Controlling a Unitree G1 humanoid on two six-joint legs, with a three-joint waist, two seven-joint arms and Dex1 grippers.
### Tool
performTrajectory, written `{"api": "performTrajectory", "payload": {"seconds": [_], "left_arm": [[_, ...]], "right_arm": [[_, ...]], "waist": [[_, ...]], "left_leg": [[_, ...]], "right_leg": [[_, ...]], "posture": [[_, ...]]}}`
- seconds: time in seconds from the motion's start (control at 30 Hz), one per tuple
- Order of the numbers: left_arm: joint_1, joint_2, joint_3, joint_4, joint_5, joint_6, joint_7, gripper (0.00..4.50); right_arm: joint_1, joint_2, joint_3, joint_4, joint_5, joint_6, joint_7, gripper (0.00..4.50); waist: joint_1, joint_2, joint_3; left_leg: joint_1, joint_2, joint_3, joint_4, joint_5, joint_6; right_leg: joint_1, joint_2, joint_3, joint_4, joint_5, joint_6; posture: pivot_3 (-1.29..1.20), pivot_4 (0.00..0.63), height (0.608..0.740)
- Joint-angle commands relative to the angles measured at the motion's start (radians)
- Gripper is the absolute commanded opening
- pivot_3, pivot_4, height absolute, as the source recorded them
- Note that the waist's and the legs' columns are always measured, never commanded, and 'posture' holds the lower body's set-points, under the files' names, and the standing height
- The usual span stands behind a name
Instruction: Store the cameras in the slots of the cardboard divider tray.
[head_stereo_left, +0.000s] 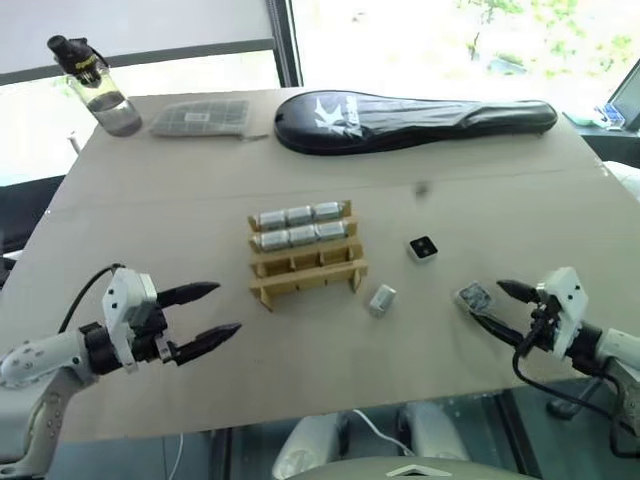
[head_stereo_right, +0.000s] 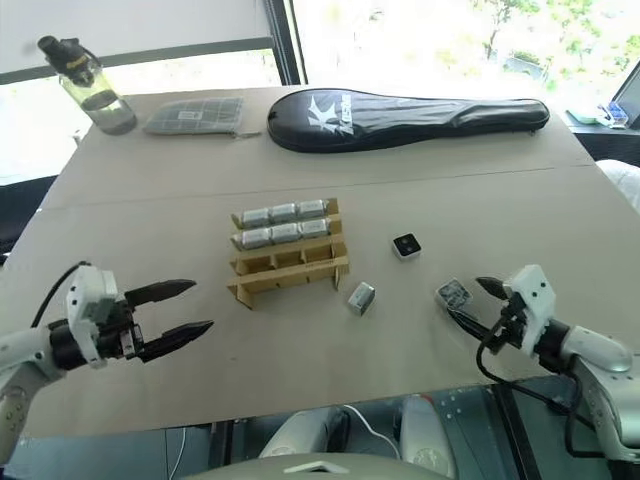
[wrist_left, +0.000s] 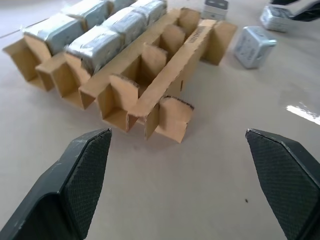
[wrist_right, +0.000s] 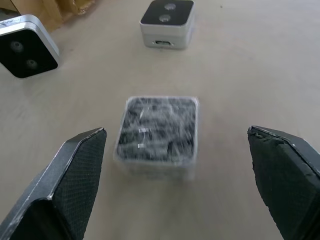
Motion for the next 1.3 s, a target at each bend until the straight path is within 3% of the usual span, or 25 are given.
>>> {"api": "performTrajectory", "payload": {"seconds": [0.03,0.37,0.47,0.57,0.6,0.93,1.17,1.3], "left_arm": [[-0.042,0.039,0.015,-0.033,-0.018,0.014,-0.047,4.47],[-0.047,0.065,-0.011,-0.027,0.037,-0.042,-0.172,4.47],[-0.039,0.072,-0.013,0.002,0.058,-0.055,-0.207,4.5],[-0.036,0.071,-0.013,0.014,0.061,-0.064,-0.237,4.5],[-0.038,0.069,-0.012,0.018,0.061,-0.069,-0.243,4.5],[-0.128,0.024,-0.037,0.041,0.016,-0.043,-0.233,4.5],[-0.379,-0.155,-0.189,-0.036,-0.07,0.17,0.035,4.5],[-0.538,-0.245,-0.21,-0.018,-0.15,0.292,0.183,4.5]], "right_arm": [[-0.013,0.012,0.044,-0.044,-0.035,0.015,-0.042,4.5],[-0.007,0.094,0.066,-0.07,-0.064,0.052,-0.167,4.5],[-0.004,0.102,0.08,-0.073,-0.082,0.035,-0.169,3.73],[-0.001,0.106,0.081,-0.074,-0.085,0.03,-0.17,2.31],[0.0,0.105,0.079,-0.072,-0.086,0.027,-0.169,2.02],[-0.066,0.073,0.086,-0.068,-0.145,-0.093,-0.142,2.02],[-0.257,0.055,0.271,-0.113,-0.354,-0.272,-0.131,2.02],[-0.378,0.051,0.389,-0.072,-0.543,-0.458,-0.147,2.02]], "waist": [[-0.002,0.0,0.0],[-0.008,0.0,0.0],[-0.007,0.0,0.0],[-0.007,0.001,0.001],[-0.007,0.001,0.001],[-0.007,0.002,0.001],[-0.007,0.001,0.002],[-0.01,-0.002,0.002]], "left_leg": [[0.0,0.0,0.0,0.0,0.0,0.0],[0.0,0.0,0.0,-0.001,0.0,0.0],[0.0,0.0,0.001,0.0,0.0,0.0],[0.0,0.0,0.0,-0.001,0.0,0.0],[0.0,0.0,0.0,-0.001,0.0,0.0],[0.0,0.0,0.0,-0.001,0.0,0.0],[0.0,0.0,0.0,0.002,0.0,0.0],[-0.001,0.0,0.0,0.001,0.0,0.0]], "right_leg": [[0.0,0.0,0.0,0.0,0.0,0.0],[0.0,0.0,0.001,0.0,0.0,0.0],[0.0,0.001,0.001,0.0,0.0,0.0],[0.0,0.001,0.001,0.0,0.0,0.0],[0.0,0.001,0.001,0.0,0.0,0.0],[0.0,0.001,0.001,0.0,0.0,0.0],[0.0,0.001,0.0,0.001,0.0,0.0],[-0.002,0.001,0.0,0.001,0.0,0.0]], "posture": [[0.0,0.15,0.74],[0.0,0.15,0.74],[0.0,0.15,0.74],[0.0,0.15,0.74],[0.0,0.15,0.74],[0.0,0.15,0.74],[0.0,0.15,0.74],[0.0,0.15,0.74]]}}
